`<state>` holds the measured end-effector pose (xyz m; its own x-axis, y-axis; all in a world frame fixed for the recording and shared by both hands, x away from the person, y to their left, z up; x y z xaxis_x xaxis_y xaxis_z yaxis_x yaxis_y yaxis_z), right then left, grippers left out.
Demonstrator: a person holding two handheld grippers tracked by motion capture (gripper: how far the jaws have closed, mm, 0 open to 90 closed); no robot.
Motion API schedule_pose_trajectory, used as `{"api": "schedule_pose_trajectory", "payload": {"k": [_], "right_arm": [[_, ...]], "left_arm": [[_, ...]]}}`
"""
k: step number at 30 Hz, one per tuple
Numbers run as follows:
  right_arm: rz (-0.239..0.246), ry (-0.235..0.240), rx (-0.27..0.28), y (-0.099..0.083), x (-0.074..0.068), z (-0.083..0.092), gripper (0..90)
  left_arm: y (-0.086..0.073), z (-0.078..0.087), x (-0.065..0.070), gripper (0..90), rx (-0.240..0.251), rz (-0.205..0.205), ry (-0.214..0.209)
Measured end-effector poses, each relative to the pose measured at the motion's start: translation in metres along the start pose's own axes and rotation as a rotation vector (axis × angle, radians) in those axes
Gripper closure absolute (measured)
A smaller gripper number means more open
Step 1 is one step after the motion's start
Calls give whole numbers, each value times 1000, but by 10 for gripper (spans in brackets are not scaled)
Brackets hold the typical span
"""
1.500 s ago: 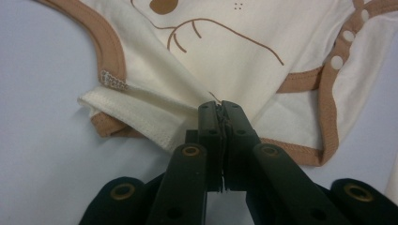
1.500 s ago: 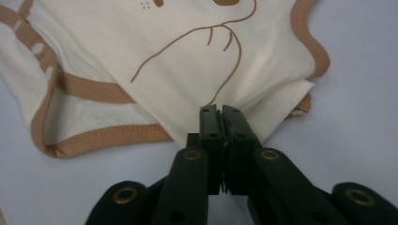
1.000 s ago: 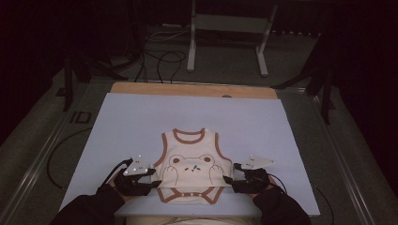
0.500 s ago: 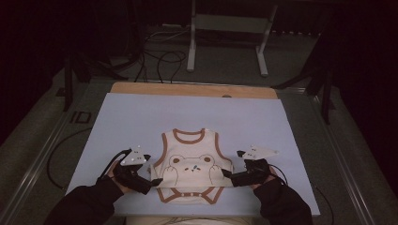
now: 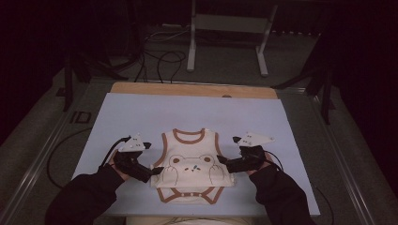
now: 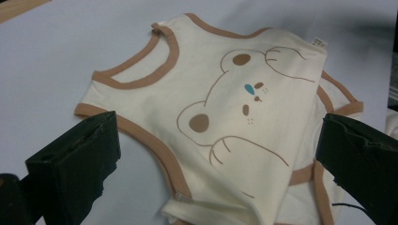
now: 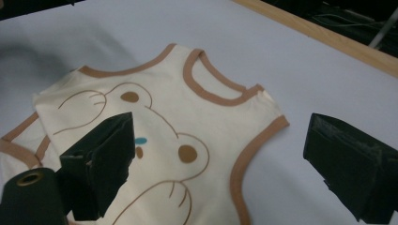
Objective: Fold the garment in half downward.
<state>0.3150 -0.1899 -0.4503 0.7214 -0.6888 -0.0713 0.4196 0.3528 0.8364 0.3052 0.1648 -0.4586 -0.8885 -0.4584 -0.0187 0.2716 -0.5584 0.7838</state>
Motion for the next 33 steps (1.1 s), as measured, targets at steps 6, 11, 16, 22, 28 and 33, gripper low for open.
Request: {"api": "schedule_pose_trajectory", "payload": {"k": [6, 11, 16, 22, 28, 33], "right_arm": [[22, 2, -11, 10, 6, -7, 94], [28, 14, -21, 14, 13, -13, 94], [20, 21, -27, 16, 20, -20, 94], [1, 36, -32, 18, 31, -29, 94], [-11, 41, -39, 19, 42, -40, 94], [-45, 49, -29, 18, 52, -50, 94]], "left_arm": [[7, -4, -10, 14, 6, -8, -4], [12, -8, -18, 14, 12, -15, -8], [16, -13, -26, 14, 4, -17, -18], [17, -21, -35, 15, -5, -28, -16], [16, -33, -47, 15, -19, -13, 0], [15, -44, -55, 15, -37, -16, 1]]}}
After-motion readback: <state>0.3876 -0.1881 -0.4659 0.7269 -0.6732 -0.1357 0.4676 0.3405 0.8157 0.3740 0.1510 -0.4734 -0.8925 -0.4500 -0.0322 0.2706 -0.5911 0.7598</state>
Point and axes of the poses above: each handheld gripper's, and its own axes: z roughly backward along the jaws, y roughly out of its top, x roughly to its right, the point moved 2 cm from there along -z, roughly forward along the jaws, and after that the axes turned 6 degrees about -z, right-handed, at the moved point
